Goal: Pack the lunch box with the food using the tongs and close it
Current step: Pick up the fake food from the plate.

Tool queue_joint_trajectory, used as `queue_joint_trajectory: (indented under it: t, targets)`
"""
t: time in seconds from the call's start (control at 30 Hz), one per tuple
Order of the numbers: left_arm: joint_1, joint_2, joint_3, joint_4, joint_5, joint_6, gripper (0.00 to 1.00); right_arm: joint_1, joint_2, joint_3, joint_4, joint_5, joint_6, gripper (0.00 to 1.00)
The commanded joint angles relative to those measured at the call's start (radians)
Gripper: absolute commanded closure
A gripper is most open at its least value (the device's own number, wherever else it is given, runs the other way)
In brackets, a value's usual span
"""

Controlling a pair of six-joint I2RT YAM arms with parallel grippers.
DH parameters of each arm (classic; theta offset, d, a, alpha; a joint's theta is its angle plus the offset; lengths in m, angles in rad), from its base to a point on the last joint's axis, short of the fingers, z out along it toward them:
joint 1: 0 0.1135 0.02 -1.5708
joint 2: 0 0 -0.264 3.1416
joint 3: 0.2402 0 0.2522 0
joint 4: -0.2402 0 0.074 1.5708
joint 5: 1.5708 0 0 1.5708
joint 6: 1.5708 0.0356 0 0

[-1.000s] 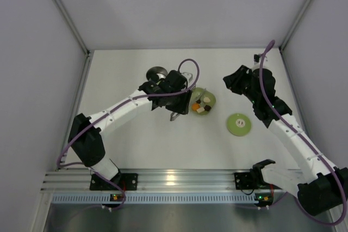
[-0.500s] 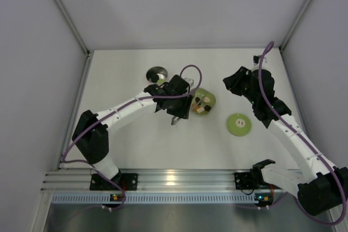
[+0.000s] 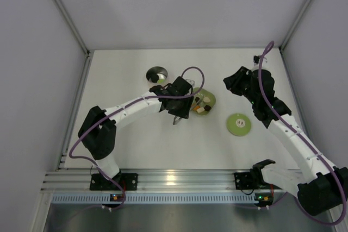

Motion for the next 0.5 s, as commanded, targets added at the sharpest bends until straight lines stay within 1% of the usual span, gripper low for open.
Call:
queue_joint_trajectory:
  t: [0.0, 0.4, 0.47]
  targets:
    - [-0.004, 0.010, 0.011, 0.056, -0.028, -0.013, 0.51, 0.020, -0.014, -0.004, -0.001, 0.017, -0.009, 0.74]
    - [-0.004, 0.033, 0.022, 0.038, -0.009, 0.001, 0.53, 0.020, -0.014, -0.008, 0.002, 0.017, -0.009, 0.74]
    - [-0.004, 0.032, 0.022, 0.038, -0.008, 0.000, 0.56, 0.020, -0.014, -0.008, 0.003, 0.017, -0.009, 0.73]
